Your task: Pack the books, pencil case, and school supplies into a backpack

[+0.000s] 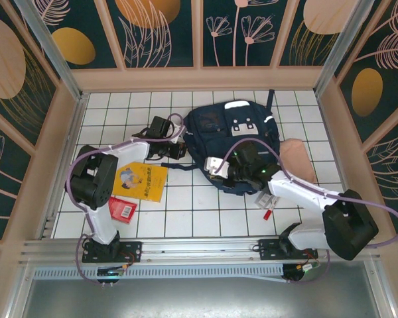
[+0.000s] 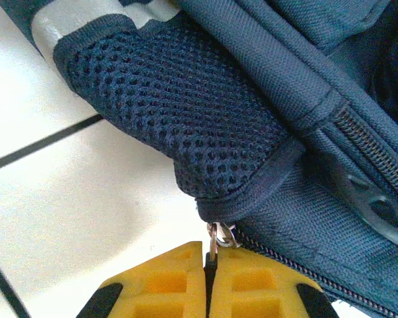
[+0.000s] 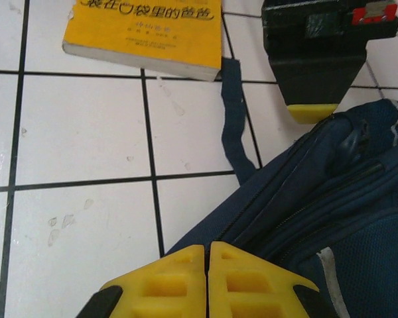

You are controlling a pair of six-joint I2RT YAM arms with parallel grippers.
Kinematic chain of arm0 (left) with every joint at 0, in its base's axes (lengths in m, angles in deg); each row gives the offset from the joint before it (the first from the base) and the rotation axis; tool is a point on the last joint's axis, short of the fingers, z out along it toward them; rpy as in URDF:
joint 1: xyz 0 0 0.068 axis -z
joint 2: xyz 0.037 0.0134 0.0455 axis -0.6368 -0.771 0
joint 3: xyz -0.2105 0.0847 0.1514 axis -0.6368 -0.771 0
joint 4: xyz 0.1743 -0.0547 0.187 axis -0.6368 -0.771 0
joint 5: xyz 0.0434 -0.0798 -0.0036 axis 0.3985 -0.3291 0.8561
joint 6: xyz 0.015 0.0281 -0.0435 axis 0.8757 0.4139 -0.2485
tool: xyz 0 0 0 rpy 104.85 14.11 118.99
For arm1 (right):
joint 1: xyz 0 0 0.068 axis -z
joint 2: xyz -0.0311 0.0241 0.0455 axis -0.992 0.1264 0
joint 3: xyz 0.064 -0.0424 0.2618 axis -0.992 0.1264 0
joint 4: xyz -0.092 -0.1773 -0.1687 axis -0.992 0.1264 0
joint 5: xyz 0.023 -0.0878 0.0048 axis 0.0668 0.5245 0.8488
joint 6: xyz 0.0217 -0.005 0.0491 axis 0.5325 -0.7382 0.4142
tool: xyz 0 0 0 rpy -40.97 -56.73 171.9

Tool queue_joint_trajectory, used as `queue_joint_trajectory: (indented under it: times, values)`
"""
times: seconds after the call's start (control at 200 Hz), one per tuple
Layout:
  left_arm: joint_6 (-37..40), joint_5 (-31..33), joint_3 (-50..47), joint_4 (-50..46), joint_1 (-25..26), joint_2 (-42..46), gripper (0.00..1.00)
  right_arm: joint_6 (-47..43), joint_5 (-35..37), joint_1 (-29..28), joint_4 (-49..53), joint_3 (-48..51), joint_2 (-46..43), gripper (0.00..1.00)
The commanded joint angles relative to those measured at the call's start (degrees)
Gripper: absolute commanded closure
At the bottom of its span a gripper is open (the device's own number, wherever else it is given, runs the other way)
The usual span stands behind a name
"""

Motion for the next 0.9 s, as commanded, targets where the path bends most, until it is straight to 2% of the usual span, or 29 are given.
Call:
queue_joint_trajectory:
  times: [0.0, 0.05, 0.08, 0.11, 0.18, 0.215, 0.275, 0.37, 0.43, 0.49, 0.53, 0.57, 0.606, 0.641, 0.691, 0.821, 0.896]
  values:
    - [1.6, 16.7, -0.3, 3.6, -3.4, 3.1, 0.98, -0.6, -4.8, -0.9, 4.1, 1.7, -4.2, 1.0]
    - [2.6, 16.0, 0.1, 2.2, -3.6, 3.5, 0.92, 0.7, -5.1, -0.7, 2.9, 2.0, -4.5, 1.0]
    - [3.3, 14.8, 0.2, 1.7, -3.5, 4.0, 0.85, 2.1, -4.9, -0.5, 1.5, 2.1, -4.6, 0.9]
    - [3.8, 13.2, -0.2, 1.8, -3.6, 5.0, 0.76, 4.2, -4.4, -0.4, -0.5, 2.4, -4.8, 0.76]
    - [5.8, 7.7, -2.5, 3.6, -3.5, 8.8, 0.58, 9.9, -2.9, 0.0, -4.2, 2.0, -5.2, 0.53]
    - [7.1, 5.4, -3.5, 3.8, -3.6, 10.7, 0.53, 13.8, -1.1, 0.2, -5.2, 1.0, -5.2, 0.47]
    - [9.1, 4.1, -4.7, 2.3, -3.5, 13.9, 0.48, 20.0, 2.6, 0.2, -5.0, -1.3, -5.0, 0.43]
    - [12.5, 5.8, -6.2, -0.6, -3.6, 18.9, 0.47, 35.1, 17.1, 0.4, -4.9, -4.1, -6.2, 0.37]
    - [16.5, -0.4, -7.6, -1.4, -3.4, 21.5, 0.46, 43.1, 28.4, 0.8, -3.3, -5.0, -7.5, 0.34]
    - [19.4, -6.9, -8.1, -1.3, -2.3, 23.3, 0.45, 50.8, 42.3, 1.3, -0.9, -5.4, -8.6, 0.22]
    - [20.0, -8.5, -8.8, -0.4, -0.5, 24.1, 0.43, 58.5, 50.4, 1.9, 4.0, -6.8, -8.9, 0.02]
    - [21.0, -8.0, -9.7, 0.7, 2.3, 24.5, 0.41, 66.5, 56.4, 3.3, 10.4, -8.6, -8.9, 0.01]
    - [22.7, -6.8, -9.7, 1.3, 5.1, 24.3, 0.4, 72.6, 58.9, 5.3, 15.8, -10.0, -8.7, 0.01]
    - [25.3, -5.5, -9.4, 1.7, 8.0, 23.7, 0.39, 76.3, 58.8, 7.0, 19.7, -11.2, -8.6, 0.01]
    - [27.9, -3.3, -8.8, 2.8, 11.3, 22.2, 0.39, 79.0, 55.9, 12.4, 23.1, -11.7, -8.7, 0.01]
    - [29.0, 0.2, -4.5, 5.7, 16.3, 16.1, 0.39, 80.7, 38.1, 26.3, 24.9, -9.0, -9.7, 0.01]
    - [30.5, 1.6, -1.5, 5.8, 18.5, 12.3, 0.39, 80.8, 30.6, 32.3, 24.8, -6.6, -9.2, 0.08]
